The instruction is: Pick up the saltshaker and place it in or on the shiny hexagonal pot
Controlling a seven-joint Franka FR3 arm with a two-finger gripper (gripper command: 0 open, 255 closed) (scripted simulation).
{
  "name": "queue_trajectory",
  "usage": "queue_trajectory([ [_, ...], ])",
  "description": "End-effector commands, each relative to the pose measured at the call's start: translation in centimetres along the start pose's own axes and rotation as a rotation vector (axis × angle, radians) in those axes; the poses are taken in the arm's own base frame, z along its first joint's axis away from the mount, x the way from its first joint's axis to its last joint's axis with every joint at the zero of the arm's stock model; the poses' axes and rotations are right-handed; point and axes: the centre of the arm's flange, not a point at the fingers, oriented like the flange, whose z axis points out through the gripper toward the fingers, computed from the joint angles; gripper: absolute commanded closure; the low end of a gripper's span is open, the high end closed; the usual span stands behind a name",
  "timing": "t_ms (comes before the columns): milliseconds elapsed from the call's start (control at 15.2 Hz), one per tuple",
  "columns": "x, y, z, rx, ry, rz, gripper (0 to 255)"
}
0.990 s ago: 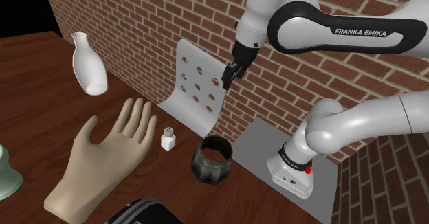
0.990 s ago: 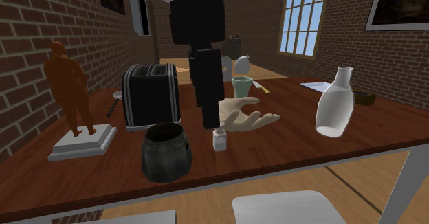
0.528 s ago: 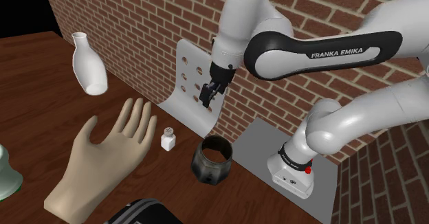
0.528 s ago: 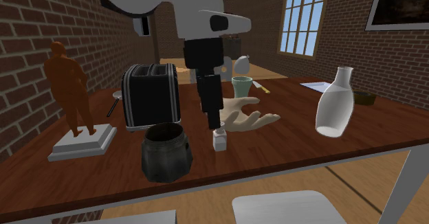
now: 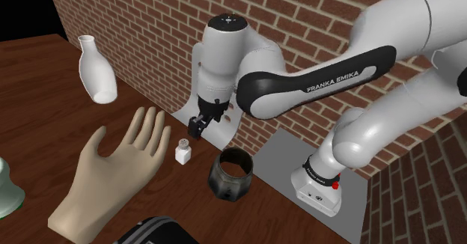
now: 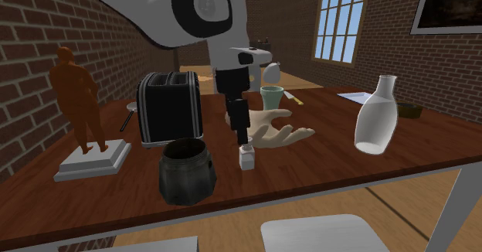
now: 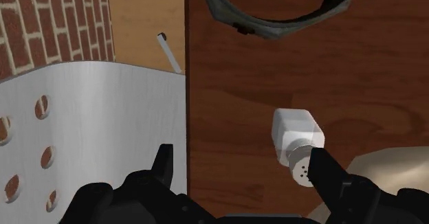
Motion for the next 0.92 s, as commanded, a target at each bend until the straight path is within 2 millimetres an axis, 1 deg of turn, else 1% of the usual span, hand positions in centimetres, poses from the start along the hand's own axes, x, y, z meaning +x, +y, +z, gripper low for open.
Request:
queue_trajectory([
  [0, 0.5, -2.4, 1.2, -0.002, 0.003, -0.001, 0],
  [264, 1.4, -7.1, 3.6, -0.01, 0.008, -0.006, 0],
  [330, 1.4, -7.2, 3.7, -0.01, 0.008, -0.006, 0],
  [726, 1.4, -7.2, 6.8, -0.01, 0.008, -0.006, 0],
  [792, 1.4, -7.2, 7.7, -0.01, 0.008, -0.006, 0],
  [858, 1.4, -7.2, 7.7, -0.01, 0.008, -0.006, 0],
])
